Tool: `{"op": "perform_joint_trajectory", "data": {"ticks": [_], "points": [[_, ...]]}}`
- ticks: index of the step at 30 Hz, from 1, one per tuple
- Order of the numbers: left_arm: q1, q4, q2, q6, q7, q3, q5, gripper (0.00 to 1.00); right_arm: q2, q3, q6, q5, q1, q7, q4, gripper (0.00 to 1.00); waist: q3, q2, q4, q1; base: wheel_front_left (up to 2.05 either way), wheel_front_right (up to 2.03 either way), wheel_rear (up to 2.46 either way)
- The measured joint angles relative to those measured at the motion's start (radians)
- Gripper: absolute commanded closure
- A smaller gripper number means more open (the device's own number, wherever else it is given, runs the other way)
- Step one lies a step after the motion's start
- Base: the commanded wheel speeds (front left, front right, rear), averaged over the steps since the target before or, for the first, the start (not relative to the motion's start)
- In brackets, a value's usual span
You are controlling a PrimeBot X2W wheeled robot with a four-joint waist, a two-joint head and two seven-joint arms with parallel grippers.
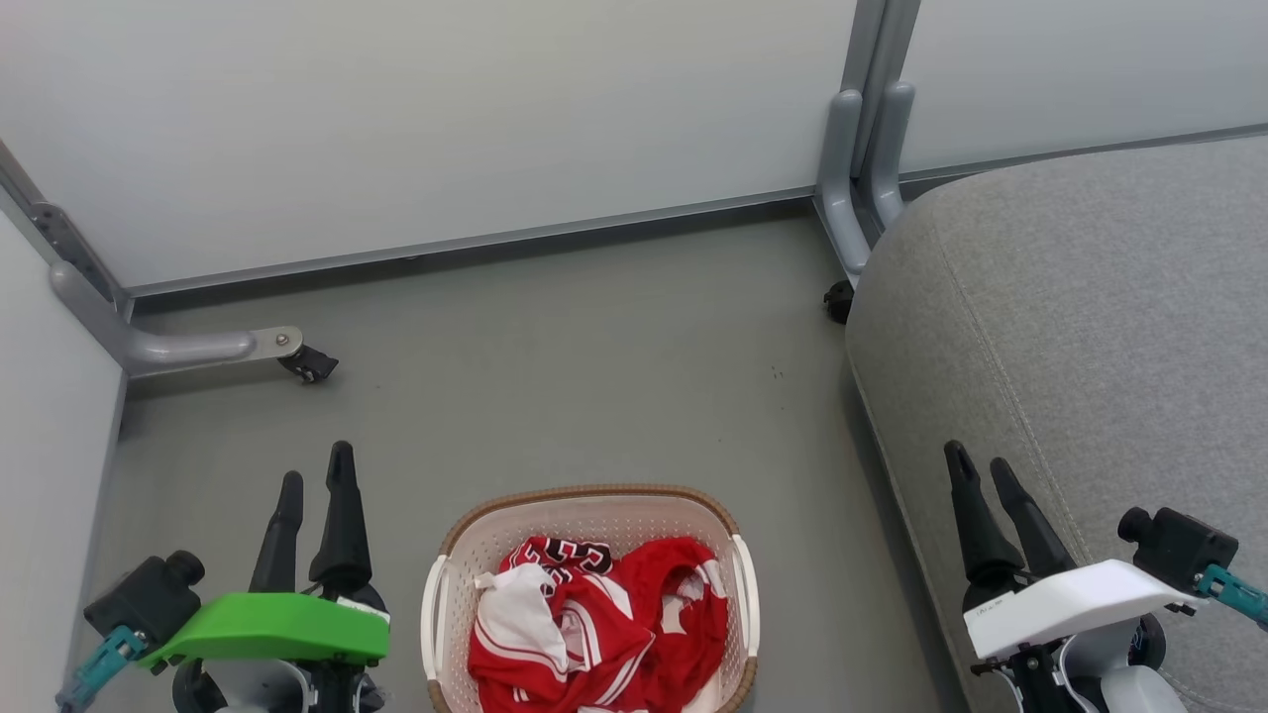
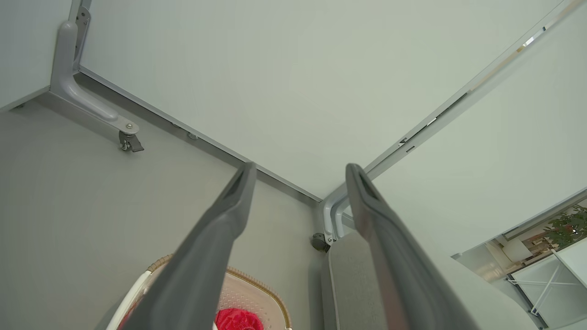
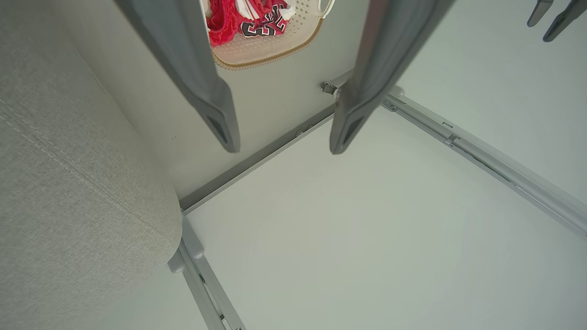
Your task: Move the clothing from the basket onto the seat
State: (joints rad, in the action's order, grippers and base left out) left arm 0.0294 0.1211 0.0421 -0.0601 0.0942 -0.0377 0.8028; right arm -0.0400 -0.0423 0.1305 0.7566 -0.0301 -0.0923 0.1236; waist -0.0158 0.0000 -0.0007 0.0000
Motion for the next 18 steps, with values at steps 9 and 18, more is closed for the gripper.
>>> {"op": "perform_joint_trajectory", "data": {"ticks": [9,18], "points": [[-0.005,-0.023,0.000,0.007,0.028,-0.021,-0.104,0.00,-0.001,-0.018,0.000,-0.111,0.005,-0.029,-0.021,0.00,0.000,0.0000,0.001,0.0000,0.00,0.00,0.00],[-0.010,-0.048,0.001,0.014,0.051,-0.037,-0.198,0.00,-0.002,-0.027,0.000,-0.215,0.013,-0.051,-0.041,0.00,0.001,0.0000,0.001,0.0000,0.00,0.00,0.00]]}}
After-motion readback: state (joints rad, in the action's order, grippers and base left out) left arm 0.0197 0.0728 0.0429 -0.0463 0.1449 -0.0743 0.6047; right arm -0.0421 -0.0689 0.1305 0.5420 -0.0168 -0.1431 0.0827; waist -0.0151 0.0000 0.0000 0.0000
